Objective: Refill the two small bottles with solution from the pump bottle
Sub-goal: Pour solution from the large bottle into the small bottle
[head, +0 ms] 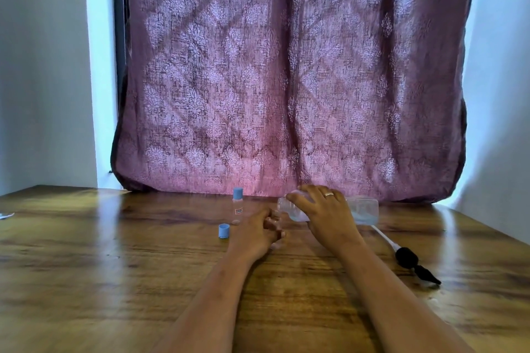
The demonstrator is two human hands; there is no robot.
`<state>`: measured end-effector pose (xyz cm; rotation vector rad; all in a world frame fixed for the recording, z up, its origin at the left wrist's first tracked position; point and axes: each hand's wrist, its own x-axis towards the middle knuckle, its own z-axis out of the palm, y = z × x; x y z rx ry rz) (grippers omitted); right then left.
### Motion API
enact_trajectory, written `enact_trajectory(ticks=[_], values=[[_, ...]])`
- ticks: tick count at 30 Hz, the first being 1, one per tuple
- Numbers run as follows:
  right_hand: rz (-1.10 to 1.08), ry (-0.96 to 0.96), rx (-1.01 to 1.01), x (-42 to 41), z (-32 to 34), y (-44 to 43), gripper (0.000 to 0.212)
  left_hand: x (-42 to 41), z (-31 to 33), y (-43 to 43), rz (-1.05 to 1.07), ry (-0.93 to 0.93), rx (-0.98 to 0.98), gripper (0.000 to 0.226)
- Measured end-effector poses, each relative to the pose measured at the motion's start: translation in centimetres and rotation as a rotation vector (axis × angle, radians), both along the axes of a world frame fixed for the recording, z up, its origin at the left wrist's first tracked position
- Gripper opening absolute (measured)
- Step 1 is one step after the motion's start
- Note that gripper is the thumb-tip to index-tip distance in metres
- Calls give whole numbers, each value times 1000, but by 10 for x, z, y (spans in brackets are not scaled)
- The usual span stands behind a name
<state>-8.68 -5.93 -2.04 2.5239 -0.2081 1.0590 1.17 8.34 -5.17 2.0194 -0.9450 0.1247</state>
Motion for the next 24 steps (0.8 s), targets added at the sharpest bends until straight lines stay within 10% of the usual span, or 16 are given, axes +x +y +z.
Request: enact_trajectory(ticks=[24], values=[[-20, 43, 21, -1, 1, 1, 73, 2, -2, 0, -32, 31, -12, 25]])
